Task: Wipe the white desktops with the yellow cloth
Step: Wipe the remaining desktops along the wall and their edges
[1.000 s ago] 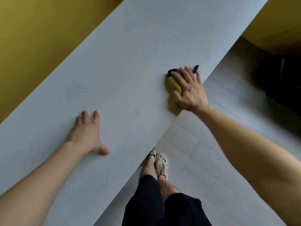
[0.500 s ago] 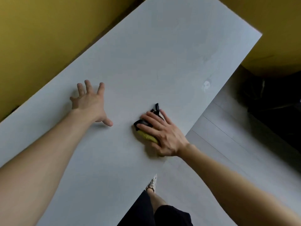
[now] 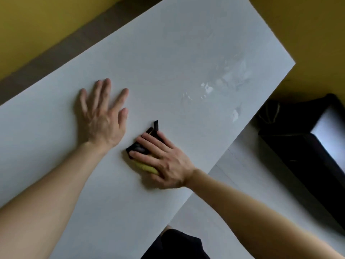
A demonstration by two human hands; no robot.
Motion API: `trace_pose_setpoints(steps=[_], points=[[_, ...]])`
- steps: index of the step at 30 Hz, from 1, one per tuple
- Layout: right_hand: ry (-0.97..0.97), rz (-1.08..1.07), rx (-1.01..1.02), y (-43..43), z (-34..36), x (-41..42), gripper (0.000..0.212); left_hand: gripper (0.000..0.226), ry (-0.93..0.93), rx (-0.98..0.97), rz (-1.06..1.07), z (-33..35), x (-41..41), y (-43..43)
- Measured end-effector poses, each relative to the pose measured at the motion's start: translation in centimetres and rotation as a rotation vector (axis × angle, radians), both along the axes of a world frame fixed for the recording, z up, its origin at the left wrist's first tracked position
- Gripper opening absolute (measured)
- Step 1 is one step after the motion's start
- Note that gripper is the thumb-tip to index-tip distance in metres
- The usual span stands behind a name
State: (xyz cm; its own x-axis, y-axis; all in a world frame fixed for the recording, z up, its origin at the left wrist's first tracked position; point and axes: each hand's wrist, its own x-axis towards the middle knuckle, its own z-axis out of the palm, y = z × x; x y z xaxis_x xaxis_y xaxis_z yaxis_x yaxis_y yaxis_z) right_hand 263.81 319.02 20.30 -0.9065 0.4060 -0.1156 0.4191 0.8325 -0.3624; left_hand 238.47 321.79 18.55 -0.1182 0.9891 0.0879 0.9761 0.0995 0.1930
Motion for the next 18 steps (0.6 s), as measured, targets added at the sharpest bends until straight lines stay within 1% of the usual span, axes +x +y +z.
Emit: trace_pose_setpoints(steps=[1, 2, 3, 5, 7, 8, 9, 10, 11, 14, 16, 18], points=[[-0.008, 0.068, -0.002, 2.4, -0.2, 1.1, 0.070, 0.055, -0.009, 0.017, 0.008, -0.1, -0.1, 0.0], [-0.012, 0.065, 0.017, 5.2, -0.3, 2.2, 0.071, 0.054, -0.015, 0.023, 0.010, -0.2, 0.0, -0.1], [-0.016, -0.017, 0.056, 8.4, -0.4, 3.3, 0.073, 0.054, -0.019, 0.022, 0.008, -0.3, 0.1, 0.0], [-0.025, -0.324, 0.142, 14.4, -0.5, 4.8, 0.074, 0.055, -0.025, 0.017, 0.010, -0.3, 0.1, 0.1], [-0.051, -0.629, 0.184, 17.8, -0.7, 4.5, 0.075, 0.056, -0.016, 0.015, 0.014, -0.5, 0.0, 0.1], [-0.051, -0.725, 0.191, 18.1, -1.0, 3.7, 0.076, 0.057, -0.008, 0.010, 0.015, -0.7, -0.1, 0.0], [-0.050, -0.773, 0.194, 17.6, -1.1, 2.6, 0.077, 0.057, -0.004, 0.005, 0.013, -0.8, -0.1, 0.0], [-0.046, -0.768, 0.206, 15.9, -1.0, 1.5, 0.078, 0.057, -0.009, -0.001, 0.005, -0.8, -0.1, 0.1], [-0.039, -0.708, 0.205, 13.2, -0.7, 0.4, 0.077, 0.057, -0.019, -0.007, -0.001, -0.6, -0.1, 0.0], [-0.032, -0.361, 0.097, 4.8, 0.3, -2.1, 0.080, 0.055, -0.036, -0.005, -0.008, -0.2, -0.3, 0.2], [-0.031, -0.165, 0.043, 4.0, 0.5, -2.0, 0.077, 0.054, -0.060, 0.019, 0.002, -0.1, -0.3, 0.2], [-0.057, 0.006, 0.059, 7.4, 0.3, -0.6, 0.072, 0.054, -0.094, 0.025, 0.012, 0.0, -0.4, 0.5]])
